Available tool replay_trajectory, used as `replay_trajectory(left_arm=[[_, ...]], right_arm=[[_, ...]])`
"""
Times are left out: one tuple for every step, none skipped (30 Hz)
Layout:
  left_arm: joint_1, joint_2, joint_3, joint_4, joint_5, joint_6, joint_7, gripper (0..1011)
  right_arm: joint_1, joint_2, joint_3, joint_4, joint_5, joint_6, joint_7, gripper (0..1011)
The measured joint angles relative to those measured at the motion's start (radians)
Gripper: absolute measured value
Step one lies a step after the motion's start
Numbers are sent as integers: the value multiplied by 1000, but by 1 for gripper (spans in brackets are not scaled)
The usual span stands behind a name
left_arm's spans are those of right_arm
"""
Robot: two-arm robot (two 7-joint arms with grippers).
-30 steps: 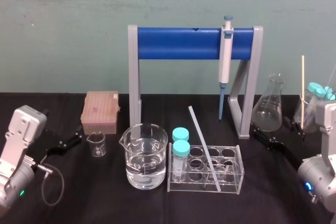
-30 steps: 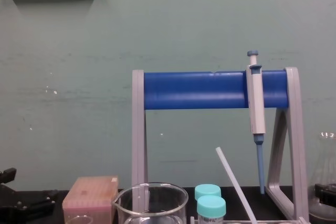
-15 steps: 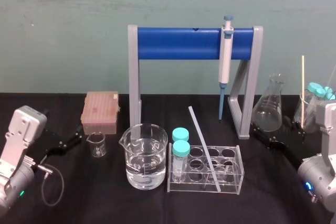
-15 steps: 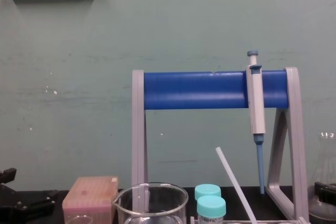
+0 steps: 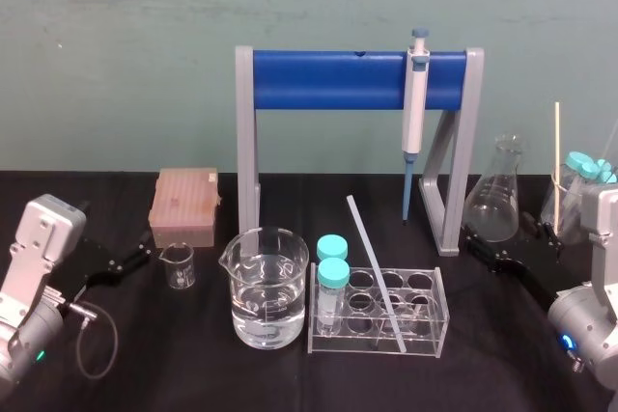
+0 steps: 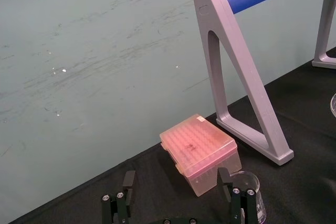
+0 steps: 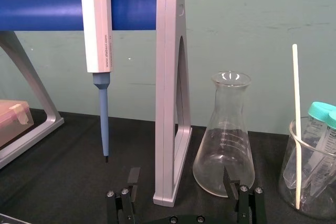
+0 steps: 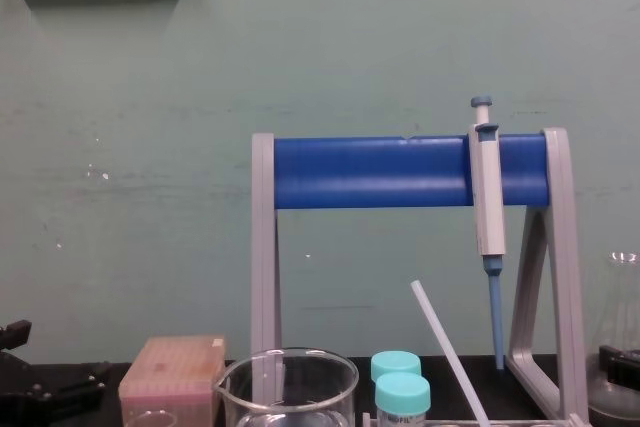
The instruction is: Pick up the stirring rod with one hand, then place it down.
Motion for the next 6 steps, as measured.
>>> replay_trajectory(left_arm=[[0, 0, 0, 0, 0, 0, 0, 1000], [0, 0, 0, 0, 0, 0, 0, 1000], [0, 0, 0, 0, 0, 0, 0, 1000], [0, 0, 0, 0, 0, 0, 0, 1000], [0, 0, 0, 0, 0, 0, 0, 1000], [0, 0, 0, 0, 0, 0, 0, 1000]], right_arm=[[0, 0, 0, 0, 0, 0, 0, 1000], [0, 0, 0, 0, 0, 0, 0, 1000], [0, 0, 0, 0, 0, 0, 0, 1000], [0, 0, 0, 0, 0, -1, 0, 1000], [0, 0, 0, 0, 0, -1, 0, 1000], [0, 0, 0, 0, 0, -1, 0, 1000]])
